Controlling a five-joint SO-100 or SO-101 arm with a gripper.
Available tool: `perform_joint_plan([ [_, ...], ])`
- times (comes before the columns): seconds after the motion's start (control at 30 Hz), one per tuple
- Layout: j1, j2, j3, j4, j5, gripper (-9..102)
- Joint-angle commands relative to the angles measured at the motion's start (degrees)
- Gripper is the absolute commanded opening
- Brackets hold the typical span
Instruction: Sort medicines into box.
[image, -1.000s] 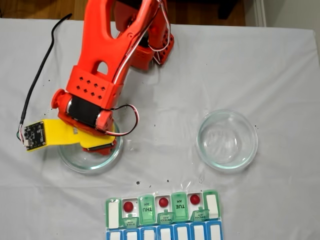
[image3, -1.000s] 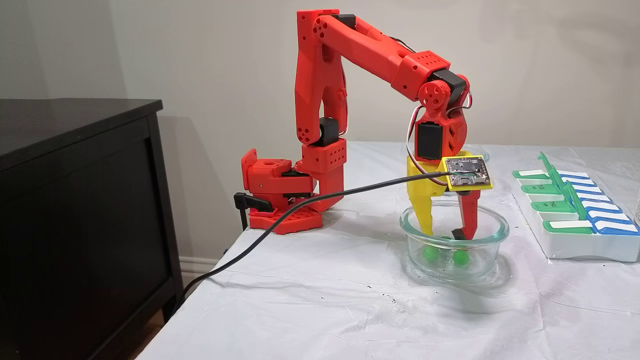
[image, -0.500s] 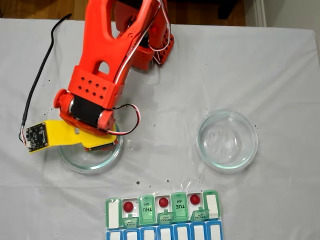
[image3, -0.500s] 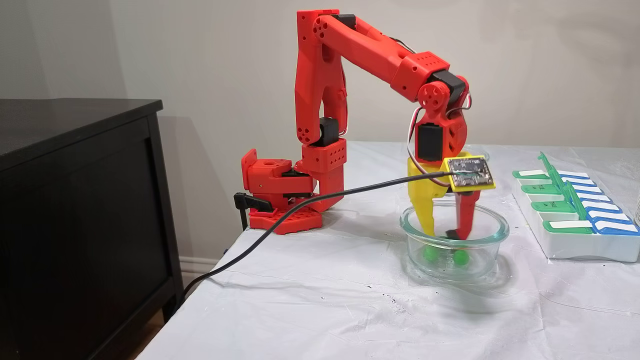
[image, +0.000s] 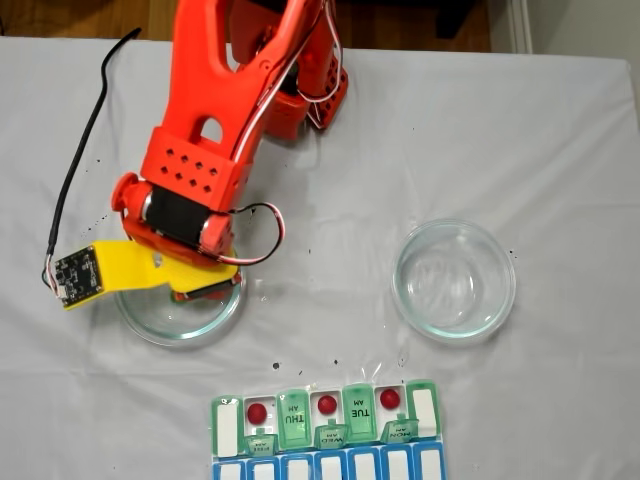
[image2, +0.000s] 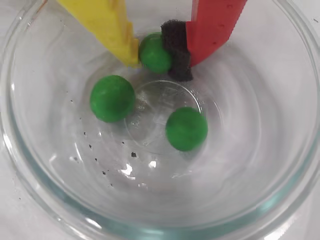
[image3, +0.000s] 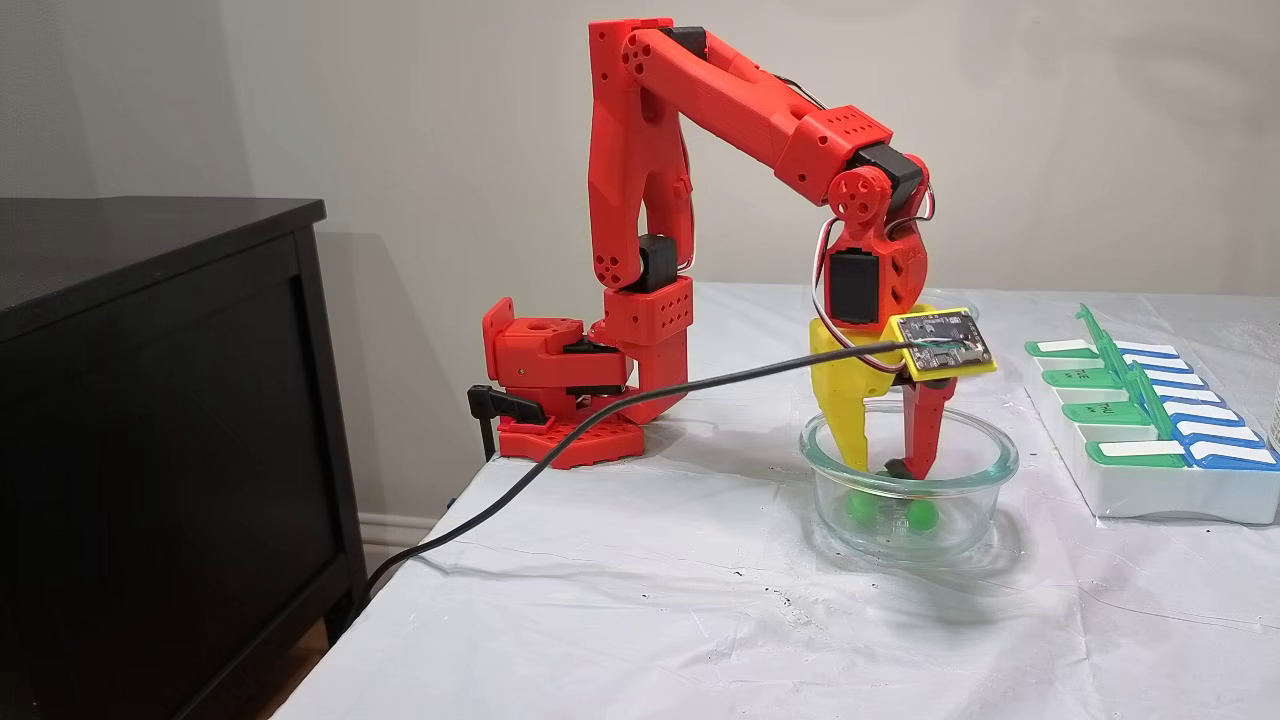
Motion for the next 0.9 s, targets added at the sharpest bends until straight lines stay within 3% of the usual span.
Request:
perform_joint_plan([
  [0.0,-0.2,19.0,-3.6,1.7,-1.2,0],
  [0.23,-4.7,29.4,-10.1,11.2,0.4,0],
  [0.47,-13.0,37.5,-6.6,-1.9,13.3,0],
  [0.57,-18.6,39.5,-4.7,-3.4,17.6,0],
  [0.87,-31.4,28.5,-3.2,-10.8,25.2,0],
])
